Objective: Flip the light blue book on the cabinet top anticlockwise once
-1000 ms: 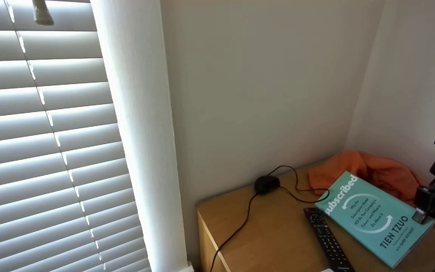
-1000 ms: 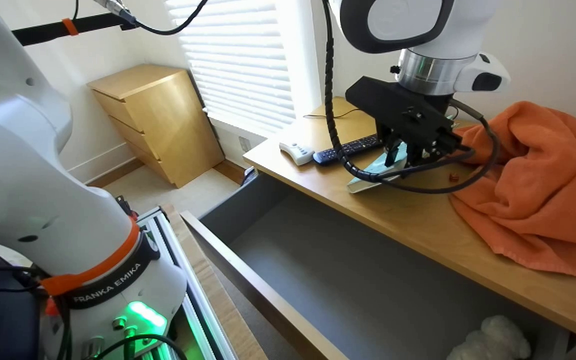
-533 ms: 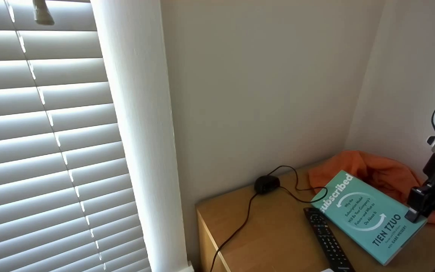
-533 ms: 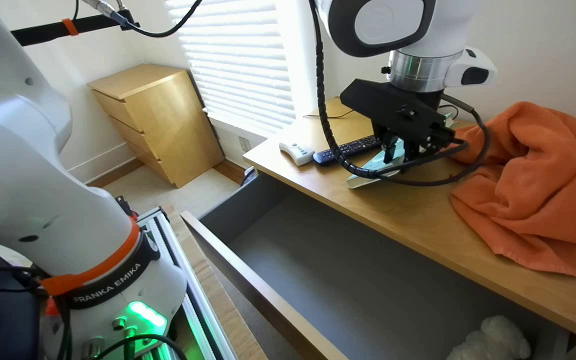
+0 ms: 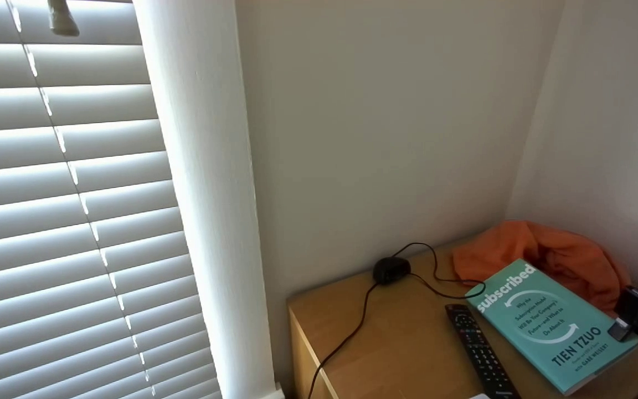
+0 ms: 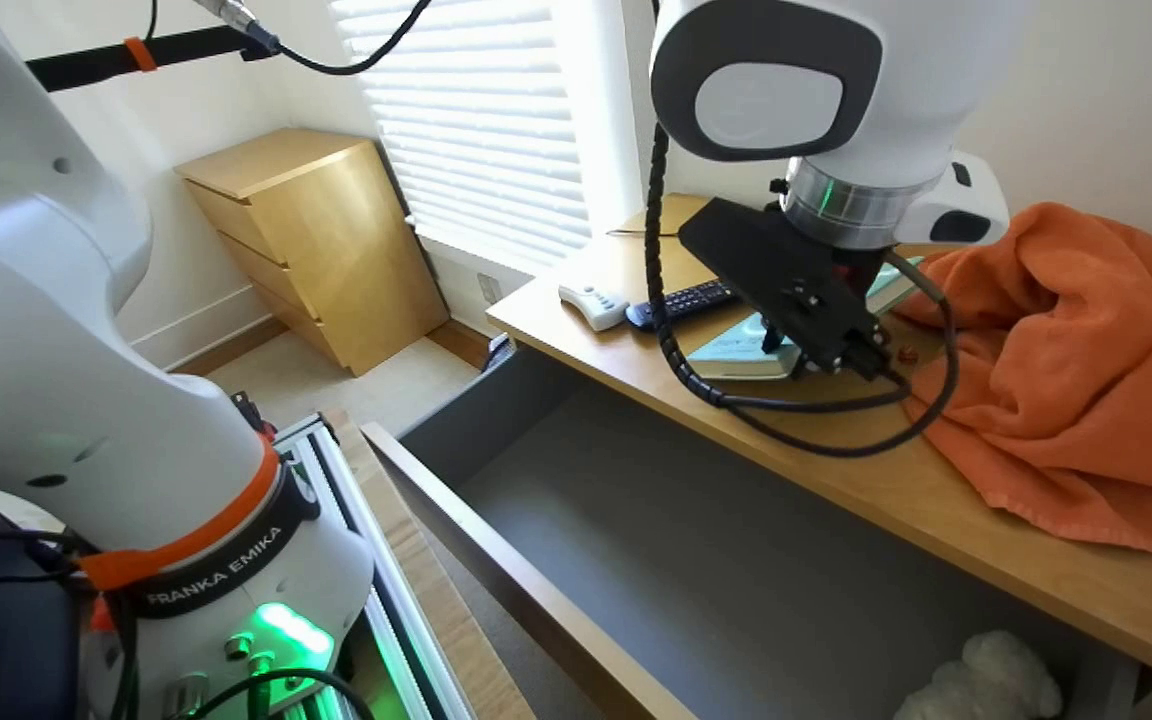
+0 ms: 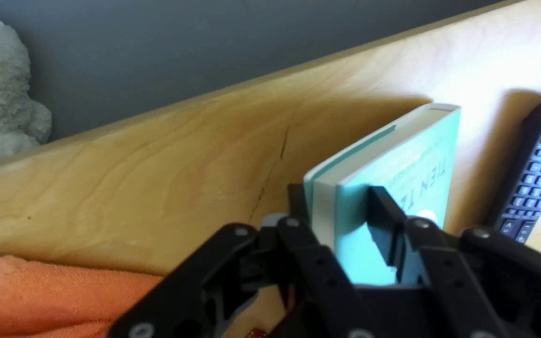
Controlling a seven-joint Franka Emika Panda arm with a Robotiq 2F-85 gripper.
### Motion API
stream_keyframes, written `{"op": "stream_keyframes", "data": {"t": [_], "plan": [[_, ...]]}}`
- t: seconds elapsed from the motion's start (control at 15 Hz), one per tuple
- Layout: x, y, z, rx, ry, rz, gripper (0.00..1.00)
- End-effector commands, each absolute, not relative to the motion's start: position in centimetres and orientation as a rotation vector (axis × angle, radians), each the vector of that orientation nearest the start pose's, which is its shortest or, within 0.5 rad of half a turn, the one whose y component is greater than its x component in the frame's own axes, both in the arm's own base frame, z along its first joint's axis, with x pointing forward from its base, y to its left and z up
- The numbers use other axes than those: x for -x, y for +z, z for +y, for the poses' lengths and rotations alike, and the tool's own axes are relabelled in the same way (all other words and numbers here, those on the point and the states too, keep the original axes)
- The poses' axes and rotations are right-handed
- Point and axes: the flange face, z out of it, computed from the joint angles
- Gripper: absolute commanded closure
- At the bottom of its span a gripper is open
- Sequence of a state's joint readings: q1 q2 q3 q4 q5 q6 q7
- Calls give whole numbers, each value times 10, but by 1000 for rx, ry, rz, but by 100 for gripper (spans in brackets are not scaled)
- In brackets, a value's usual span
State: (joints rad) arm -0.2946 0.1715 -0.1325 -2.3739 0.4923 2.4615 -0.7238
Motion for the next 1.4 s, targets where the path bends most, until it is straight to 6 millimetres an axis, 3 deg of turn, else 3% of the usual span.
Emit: {"op": "stream_keyframes", "data": {"t": [0.0,0.53,0.6,0.67,0.8,1.2,1.33], "plan": [[-427,222,-229,2790,-93,208,88],[-395,190,-257,2719,73,283,88],[-395,188,-258,2707,67,286,76],[-395,188,-256,2706,55,291,40],[-398,192,-250,2718,21,280,44],[-415,185,-242,2715,-91,279,2],[-418,176,-239,2738,-108,302,0]]}}
